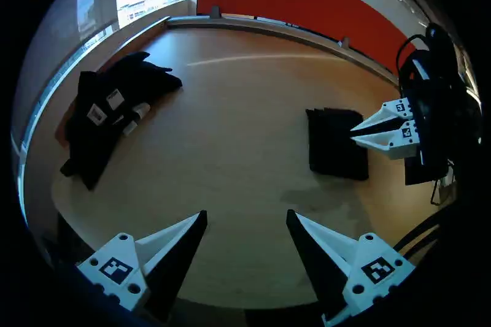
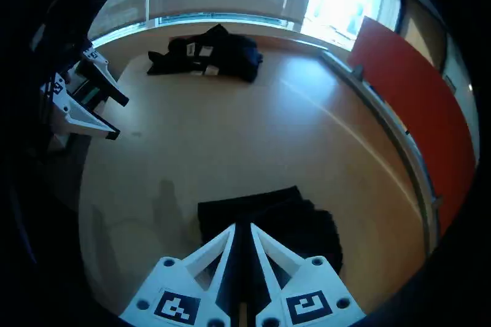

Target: Fold towel

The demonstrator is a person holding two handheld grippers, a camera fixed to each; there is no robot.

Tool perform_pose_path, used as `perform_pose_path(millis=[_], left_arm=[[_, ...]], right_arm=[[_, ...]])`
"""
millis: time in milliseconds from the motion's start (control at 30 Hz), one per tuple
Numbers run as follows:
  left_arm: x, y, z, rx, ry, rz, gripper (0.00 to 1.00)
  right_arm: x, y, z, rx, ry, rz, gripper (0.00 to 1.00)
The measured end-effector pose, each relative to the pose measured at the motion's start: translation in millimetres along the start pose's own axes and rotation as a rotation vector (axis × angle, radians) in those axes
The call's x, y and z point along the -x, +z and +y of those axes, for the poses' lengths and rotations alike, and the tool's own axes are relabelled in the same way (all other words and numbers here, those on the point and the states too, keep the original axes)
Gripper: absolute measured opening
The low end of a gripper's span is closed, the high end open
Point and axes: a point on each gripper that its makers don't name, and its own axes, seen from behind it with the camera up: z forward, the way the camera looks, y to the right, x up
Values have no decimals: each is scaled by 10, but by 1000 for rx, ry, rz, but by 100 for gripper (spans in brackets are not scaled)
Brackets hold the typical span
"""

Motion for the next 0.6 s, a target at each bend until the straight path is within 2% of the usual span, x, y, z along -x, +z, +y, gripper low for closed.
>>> perform_pose_path(millis=[100, 267, 367, 433, 533, 600], left_arm=[[30, -10, -13, -2, -11, -1, 96], [49, -15, -17, -1, -19, 0, 96], [54, -10, -18, 0, -19, -1, 96], [55, -4, -18, 1, -18, -2, 96], [56, 0, -18, 1, -16, -4, 96], [55, 1, -20, 0, -14, -4, 96]], right_arm=[[62, 132, -76, -21, 1, -20, 2], [114, 192, -110, -34, 10, -33, 3], [132, 194, -102, -34, 17, -35, 7], [143, 187, -93, -32, 23, -35, 22], [156, 167, -86, -30, 33, -33, 51], [164, 148, -92, -31, 39, -30, 63]])
